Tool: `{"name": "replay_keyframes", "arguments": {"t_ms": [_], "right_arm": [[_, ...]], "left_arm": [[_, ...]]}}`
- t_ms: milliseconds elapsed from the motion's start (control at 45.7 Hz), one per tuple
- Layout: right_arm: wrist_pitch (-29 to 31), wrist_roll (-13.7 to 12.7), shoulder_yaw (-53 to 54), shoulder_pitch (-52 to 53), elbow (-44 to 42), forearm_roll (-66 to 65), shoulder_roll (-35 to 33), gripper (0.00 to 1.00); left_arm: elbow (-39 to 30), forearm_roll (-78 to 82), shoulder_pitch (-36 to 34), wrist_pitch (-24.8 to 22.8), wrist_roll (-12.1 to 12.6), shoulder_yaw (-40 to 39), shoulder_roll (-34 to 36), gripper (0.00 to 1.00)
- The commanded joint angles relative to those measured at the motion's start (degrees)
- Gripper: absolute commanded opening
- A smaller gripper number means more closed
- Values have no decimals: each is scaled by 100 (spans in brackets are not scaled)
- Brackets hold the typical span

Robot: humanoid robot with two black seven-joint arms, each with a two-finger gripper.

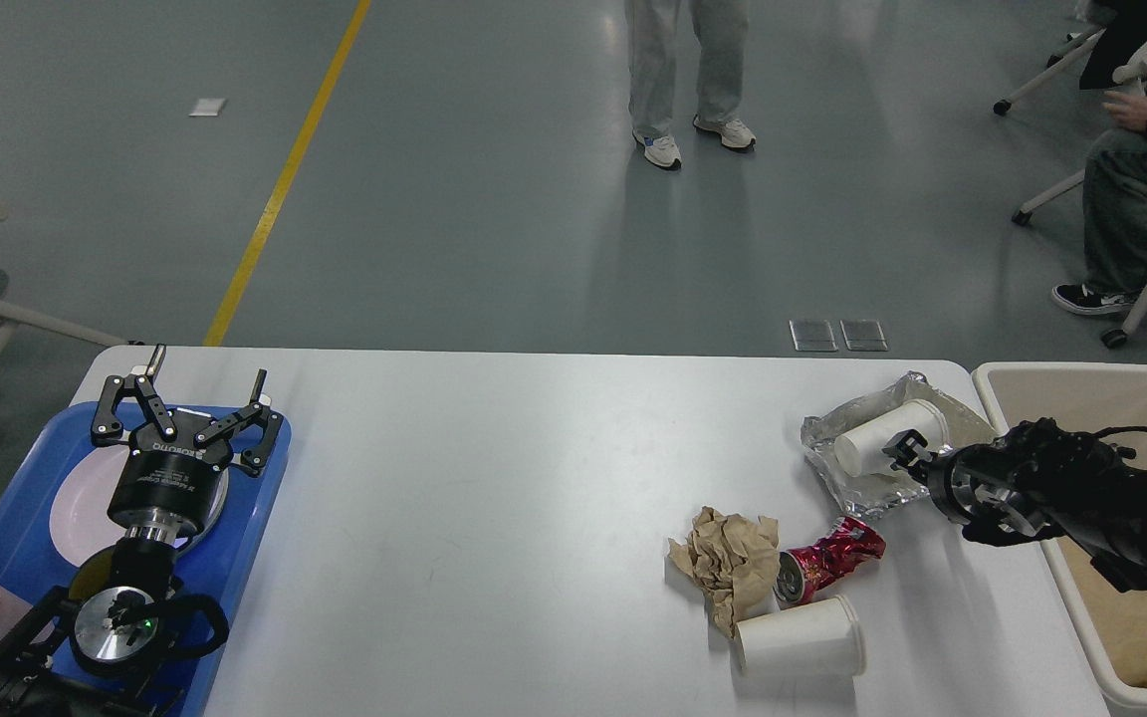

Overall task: Tidy desktop
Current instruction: 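Move the right gripper to the foil wrapper holding the paper cup, then grasp the foil wrapper with cup and lift it toward the bin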

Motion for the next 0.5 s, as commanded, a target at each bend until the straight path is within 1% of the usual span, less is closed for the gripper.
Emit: {"name": "replay_keyframes", "arguments": {"t_ms": [0,153,197,241,328,372,482], "right_arm": [[7,0,-11,-55,-1,-7,2,48],[24,0,-11,-55,8,-7,63,36],[42,0,-11,-63,25,-7,90,27],[60,0,-11,-63,52,-15,98,16],[68,-9,-2,-63,69,-103,98,3],[60,-17,-2,-63,69,-138,98,0],[24,-35,-2,-55,69,-139,98,0]], "left_arm": [[0,0,0,1,0,0,0,96],[0,0,0,1,0,0,0,96],[0,0,0,1,0,0,0,96],[0,0,0,1,0,0,0,96],[0,0,0,1,0,0,0,96],[0,0,0,1,0,0,0,96],[0,0,0,1,0,0,0,96]]}}
